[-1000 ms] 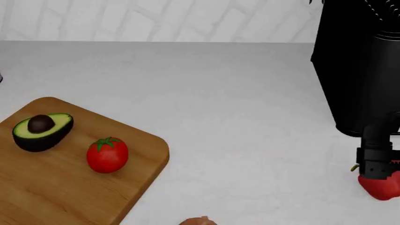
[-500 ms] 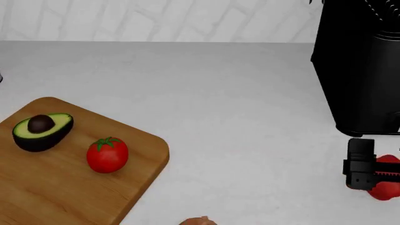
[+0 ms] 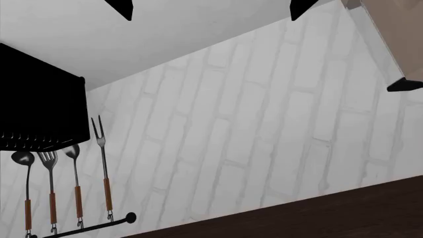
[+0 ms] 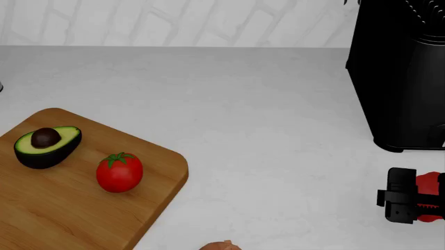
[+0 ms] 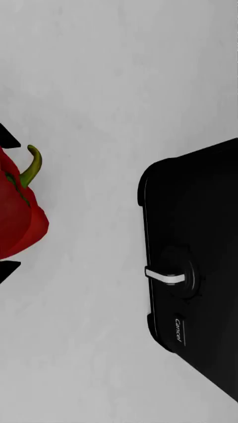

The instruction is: Place the avocado, onion, tomato and bell pepper on the cutting board.

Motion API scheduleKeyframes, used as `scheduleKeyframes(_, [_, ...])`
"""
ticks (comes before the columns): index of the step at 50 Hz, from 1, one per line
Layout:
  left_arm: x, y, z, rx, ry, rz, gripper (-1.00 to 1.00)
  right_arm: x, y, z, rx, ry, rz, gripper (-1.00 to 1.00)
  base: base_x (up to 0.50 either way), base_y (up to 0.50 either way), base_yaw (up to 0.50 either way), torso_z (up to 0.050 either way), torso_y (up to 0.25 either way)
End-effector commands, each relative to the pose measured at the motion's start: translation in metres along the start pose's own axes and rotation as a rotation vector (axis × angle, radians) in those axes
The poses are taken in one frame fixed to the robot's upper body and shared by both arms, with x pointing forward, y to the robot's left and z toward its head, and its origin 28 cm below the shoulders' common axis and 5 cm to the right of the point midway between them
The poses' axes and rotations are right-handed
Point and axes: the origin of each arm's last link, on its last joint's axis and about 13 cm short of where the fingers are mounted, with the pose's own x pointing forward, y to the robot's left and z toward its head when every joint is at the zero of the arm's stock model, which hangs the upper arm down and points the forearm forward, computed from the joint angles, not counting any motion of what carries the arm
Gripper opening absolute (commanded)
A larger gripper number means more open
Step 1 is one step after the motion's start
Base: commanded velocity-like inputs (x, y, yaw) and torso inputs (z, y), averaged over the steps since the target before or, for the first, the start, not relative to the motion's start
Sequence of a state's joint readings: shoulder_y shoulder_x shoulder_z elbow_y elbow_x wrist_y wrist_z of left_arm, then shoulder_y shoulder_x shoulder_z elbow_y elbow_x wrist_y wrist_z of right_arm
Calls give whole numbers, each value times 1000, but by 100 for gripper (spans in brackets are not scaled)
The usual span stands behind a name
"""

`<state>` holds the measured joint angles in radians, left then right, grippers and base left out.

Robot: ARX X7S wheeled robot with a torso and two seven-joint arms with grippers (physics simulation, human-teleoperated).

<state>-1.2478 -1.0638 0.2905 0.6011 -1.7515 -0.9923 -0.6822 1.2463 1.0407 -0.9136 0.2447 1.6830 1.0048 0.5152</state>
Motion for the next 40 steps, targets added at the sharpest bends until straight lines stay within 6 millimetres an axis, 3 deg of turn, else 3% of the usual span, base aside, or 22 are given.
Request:
scheduleKeyframes(1, [1, 0, 5, 3, -33, -22, 100, 3, 5, -2, -17, 3, 32, -100, 0, 0, 0, 0, 0])
scheduleKeyframes(11, [-2, 0, 5, 0, -40, -21, 100, -37, 19, 21, -143, -91, 61, -100, 0, 0, 0, 0, 0])
scheduleKeyframes(40, [-1, 4, 8, 9, -44, -3, 100, -104, 96, 44, -523, -241, 305, -100, 0, 0, 0, 0, 0])
